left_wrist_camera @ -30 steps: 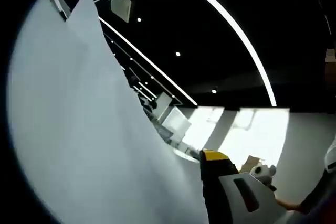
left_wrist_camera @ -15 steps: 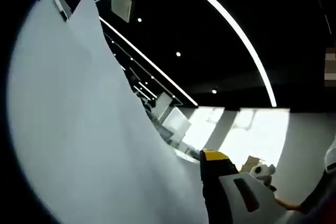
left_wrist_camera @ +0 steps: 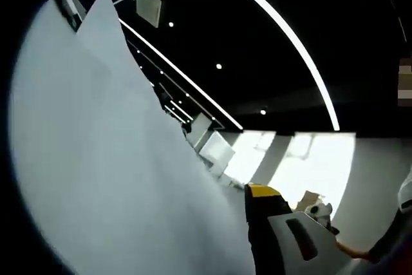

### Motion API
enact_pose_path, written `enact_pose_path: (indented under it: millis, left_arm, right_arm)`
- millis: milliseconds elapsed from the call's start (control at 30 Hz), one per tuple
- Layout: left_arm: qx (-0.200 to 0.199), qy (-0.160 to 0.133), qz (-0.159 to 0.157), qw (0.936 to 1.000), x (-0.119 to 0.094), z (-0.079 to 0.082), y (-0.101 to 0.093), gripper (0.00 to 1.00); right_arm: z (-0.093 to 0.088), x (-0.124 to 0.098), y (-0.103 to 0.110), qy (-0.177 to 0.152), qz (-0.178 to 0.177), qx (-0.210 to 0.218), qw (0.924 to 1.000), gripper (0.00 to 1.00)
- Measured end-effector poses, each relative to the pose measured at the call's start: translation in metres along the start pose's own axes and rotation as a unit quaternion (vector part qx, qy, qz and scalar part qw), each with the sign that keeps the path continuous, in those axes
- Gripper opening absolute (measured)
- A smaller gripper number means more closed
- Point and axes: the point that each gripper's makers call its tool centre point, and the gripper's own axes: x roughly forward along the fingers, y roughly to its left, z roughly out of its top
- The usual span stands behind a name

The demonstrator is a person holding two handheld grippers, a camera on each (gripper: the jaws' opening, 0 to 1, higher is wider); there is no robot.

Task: Organize the stack of printing papers by aligning and flattening the scattered papers on the table

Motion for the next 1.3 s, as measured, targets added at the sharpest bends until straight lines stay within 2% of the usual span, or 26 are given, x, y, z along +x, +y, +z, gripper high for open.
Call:
enact_pose_path:
  millis: [400, 533, 867, 1300]
  left_arm:
    - [-0.002, -0.003, 0.000, 1.0000, -0.001, 0.001, 0.000, 0.31]
    - [0.007, 0.007, 0.013, 0.9999, 0.000, -0.002, 0.005, 0.28]
    - [0.035, 0.015, 0.022, 0.9990, -0.001, -0.006, 0.007, 0.19]
    - [0.041, 0.005, 0.030, 0.9987, -0.004, -0.001, 0.008, 0.09]
  right_arm:
    - [-0.010, 0.002, -0.011, 0.024, -0.033, -0.003, 0.9992, 0.00]
    - [-0.010, 0.003, -0.009, 0.023, -0.030, -0.009, 0.9992, 0.00]
    - [-0.011, 0.003, -0.010, 0.024, -0.031, -0.007, 0.9992, 0.00]
    - [-0.012, 0.003, -0.010, 0.025, -0.032, -0.008, 0.9991, 0.00]
